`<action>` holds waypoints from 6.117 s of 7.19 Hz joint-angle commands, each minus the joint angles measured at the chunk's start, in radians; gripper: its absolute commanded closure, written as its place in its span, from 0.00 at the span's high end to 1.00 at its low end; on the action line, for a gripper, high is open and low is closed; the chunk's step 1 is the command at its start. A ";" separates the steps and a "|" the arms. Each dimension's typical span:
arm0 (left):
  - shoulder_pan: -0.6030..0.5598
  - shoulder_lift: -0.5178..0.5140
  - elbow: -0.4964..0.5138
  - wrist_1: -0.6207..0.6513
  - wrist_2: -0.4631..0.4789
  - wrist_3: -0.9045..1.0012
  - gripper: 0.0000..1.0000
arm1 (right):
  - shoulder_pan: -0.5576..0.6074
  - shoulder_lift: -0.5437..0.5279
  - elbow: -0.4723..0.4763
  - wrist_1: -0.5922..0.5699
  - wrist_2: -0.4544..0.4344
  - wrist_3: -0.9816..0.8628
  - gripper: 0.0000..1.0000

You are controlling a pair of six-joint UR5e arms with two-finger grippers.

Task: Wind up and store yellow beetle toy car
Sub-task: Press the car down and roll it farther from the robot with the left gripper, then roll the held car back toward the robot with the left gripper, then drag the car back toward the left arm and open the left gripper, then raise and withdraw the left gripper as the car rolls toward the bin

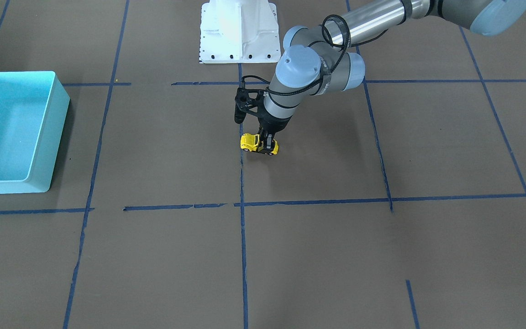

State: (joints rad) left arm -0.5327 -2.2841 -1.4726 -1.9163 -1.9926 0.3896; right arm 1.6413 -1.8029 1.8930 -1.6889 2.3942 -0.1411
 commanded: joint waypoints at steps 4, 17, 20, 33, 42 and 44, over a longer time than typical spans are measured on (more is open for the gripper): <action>-0.135 -0.018 -0.103 0.080 -0.107 -0.166 0.00 | -0.002 -0.007 -0.094 0.002 -0.010 -0.003 1.00; 0.031 -0.002 -0.052 -0.021 0.057 -0.038 0.00 | -0.002 -0.007 -0.094 0.002 -0.013 -0.003 1.00; 0.050 -0.003 -0.022 -0.047 0.057 -0.075 0.00 | -0.002 -0.007 -0.094 0.002 -0.013 -0.003 1.00; -0.009 0.141 -0.012 -0.260 -0.023 -0.069 0.00 | -0.002 -0.006 -0.094 0.003 -0.015 -0.003 1.00; -0.199 0.317 -0.021 -0.417 -0.292 -0.075 1.00 | -0.002 -0.006 -0.092 0.003 -0.013 -0.003 1.00; -0.249 0.308 -0.070 -0.239 -0.321 -0.106 1.00 | -0.002 -0.006 -0.092 0.003 -0.013 -0.003 1.00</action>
State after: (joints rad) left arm -0.7476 -1.9701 -1.5070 -2.2725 -2.2954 0.3030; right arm 1.6398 -1.8086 1.8008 -1.6859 2.3807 -0.1442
